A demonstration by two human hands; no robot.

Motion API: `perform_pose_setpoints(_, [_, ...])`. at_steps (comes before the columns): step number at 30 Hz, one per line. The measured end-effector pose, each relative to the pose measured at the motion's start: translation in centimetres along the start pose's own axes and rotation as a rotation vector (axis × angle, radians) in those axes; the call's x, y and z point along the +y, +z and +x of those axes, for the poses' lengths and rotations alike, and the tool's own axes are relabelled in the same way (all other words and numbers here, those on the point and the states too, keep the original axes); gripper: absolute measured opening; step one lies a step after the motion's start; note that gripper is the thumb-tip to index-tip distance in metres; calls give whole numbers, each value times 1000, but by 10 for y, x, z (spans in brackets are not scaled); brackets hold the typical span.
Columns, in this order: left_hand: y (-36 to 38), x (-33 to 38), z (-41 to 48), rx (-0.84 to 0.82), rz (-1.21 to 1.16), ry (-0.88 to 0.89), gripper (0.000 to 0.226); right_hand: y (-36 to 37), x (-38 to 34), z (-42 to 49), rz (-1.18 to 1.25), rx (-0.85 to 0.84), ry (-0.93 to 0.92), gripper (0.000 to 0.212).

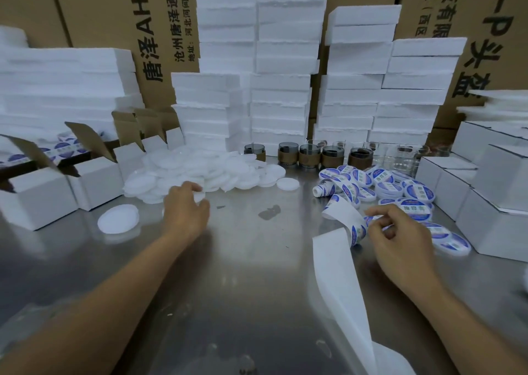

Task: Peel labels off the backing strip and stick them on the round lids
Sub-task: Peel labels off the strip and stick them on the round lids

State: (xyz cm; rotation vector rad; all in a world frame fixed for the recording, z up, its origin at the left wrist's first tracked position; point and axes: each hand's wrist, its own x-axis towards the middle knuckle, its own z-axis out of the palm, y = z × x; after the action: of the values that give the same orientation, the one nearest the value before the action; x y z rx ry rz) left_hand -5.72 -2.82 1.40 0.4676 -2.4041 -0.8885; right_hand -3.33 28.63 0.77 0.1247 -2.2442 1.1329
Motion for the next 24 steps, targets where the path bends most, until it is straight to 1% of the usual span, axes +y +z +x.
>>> perform_pose_setpoints(3, [-7, -21, 8, -52, 251, -32, 47, 1, 1, 0, -7, -13, 0, 26])
perform_pose_setpoints(5, [-7, -29, 10, -115, 354, -68, 49, 0, 0, 0, -2, -25, 10, 24])
perform_pose_setpoints(7, [-7, -30, 10, -153, 408, -113, 44, 0, 0, 0, 12, -34, 19, 22])
perform_pose_setpoints(10, [-7, -27, 8, -111, 408, -104, 45, -1, -1, 0, 20, -43, 34, 20])
perform_pose_setpoints(12, [-7, -21, 4, -60, 296, -77, 53, -2, -1, -1, 16, -43, 40, 19])
perform_pose_setpoints(14, [-6, -7, -2, -18, 92, -27, 63, -2, -3, -1, 17, -31, 39, 20])
perform_pose_setpoints(16, [-3, 18, -11, 18, -112, 72, 67, -3, -5, -2, 21, -11, 27, 24])
perform_pose_setpoints(18, [1, 47, -23, 36, -270, 176, 66, -3, -9, -1, 46, 9, 21, 25])
perform_pose_setpoints(21, [9, 87, -49, -10, -467, 313, 62, -4, -16, -1, 204, 7, 51, 22])
perform_pose_setpoints(24, [23, 111, -77, -143, -592, 430, 63, -5, -26, 0, 435, -58, 127, 10])
